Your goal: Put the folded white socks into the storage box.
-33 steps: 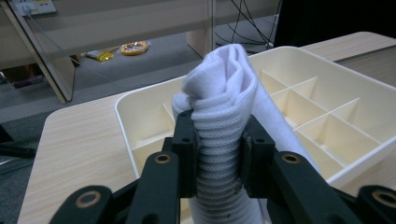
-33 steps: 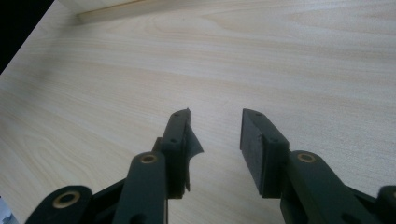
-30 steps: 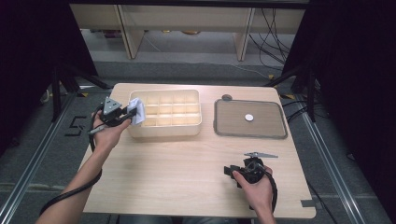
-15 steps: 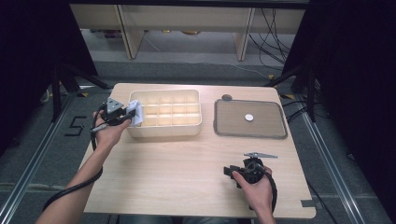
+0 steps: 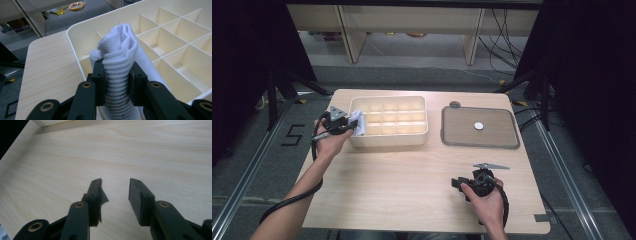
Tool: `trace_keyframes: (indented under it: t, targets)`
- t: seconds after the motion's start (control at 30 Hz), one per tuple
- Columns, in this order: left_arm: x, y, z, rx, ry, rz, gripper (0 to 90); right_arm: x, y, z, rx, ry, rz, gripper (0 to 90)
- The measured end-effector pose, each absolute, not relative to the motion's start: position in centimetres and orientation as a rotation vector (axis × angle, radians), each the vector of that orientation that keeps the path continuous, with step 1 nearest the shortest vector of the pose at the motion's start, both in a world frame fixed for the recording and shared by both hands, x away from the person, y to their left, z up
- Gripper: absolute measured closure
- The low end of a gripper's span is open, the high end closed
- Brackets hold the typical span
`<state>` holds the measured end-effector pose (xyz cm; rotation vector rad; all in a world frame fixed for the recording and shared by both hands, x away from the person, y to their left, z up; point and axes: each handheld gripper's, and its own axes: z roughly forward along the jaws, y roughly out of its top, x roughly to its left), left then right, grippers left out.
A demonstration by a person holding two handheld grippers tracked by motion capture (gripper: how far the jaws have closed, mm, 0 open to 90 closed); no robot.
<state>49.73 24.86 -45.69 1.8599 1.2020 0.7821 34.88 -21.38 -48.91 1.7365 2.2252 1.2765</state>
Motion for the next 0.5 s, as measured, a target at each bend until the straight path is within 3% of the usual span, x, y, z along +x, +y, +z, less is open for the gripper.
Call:
trace_keyframes:
  t: [0.5]
  targets:
    - [50.13, 24.79, -45.32, 1.986, 1.198, 0.785, 70.3, 34.87, -21.48, -48.75, 1.737, 2.22, 1.277, 63.4]
